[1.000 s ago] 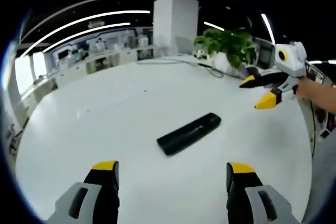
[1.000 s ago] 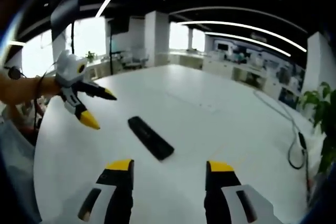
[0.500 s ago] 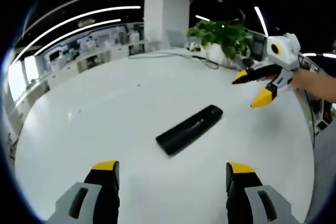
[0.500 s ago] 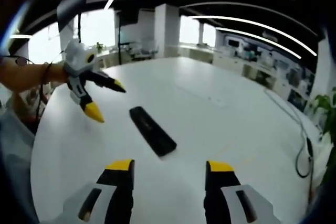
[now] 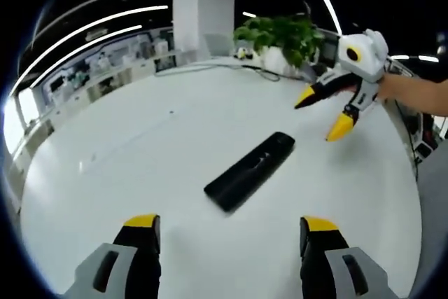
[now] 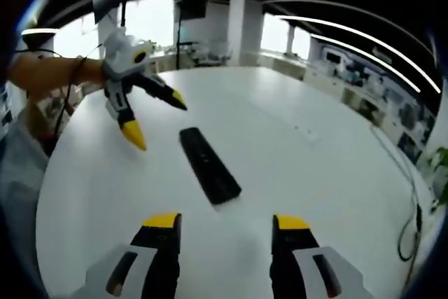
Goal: Press the specified remote control buttons in sequence, fully releasing each button before pressing the next.
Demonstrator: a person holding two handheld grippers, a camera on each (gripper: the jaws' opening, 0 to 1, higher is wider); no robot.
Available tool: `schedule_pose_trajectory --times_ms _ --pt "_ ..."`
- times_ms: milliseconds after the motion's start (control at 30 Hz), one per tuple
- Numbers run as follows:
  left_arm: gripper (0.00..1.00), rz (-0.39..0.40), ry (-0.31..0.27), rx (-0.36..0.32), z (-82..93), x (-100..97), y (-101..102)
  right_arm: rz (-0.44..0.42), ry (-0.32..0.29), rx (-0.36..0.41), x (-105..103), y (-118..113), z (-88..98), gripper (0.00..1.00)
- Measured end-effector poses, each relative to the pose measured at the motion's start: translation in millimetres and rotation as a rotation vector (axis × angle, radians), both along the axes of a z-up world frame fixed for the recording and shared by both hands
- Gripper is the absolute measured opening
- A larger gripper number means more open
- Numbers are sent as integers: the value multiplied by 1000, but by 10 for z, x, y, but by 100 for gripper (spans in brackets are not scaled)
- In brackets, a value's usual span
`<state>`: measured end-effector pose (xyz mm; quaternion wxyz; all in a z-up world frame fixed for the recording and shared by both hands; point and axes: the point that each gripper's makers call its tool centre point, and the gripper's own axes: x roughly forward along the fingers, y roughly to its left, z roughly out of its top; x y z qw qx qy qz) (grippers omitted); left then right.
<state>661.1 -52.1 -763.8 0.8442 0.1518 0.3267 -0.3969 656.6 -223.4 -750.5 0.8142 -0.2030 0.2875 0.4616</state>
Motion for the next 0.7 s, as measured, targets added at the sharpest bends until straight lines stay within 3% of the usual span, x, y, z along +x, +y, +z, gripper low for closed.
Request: schedule_pose_trajectory --times_ms 167,700 --pt "83 -36 5 -2 6 28 -34 66 6 -27 11 27 -29 49" --pt "79 -155 19 22 -54 91 -133 158 28 -78 94 114 -115 47"
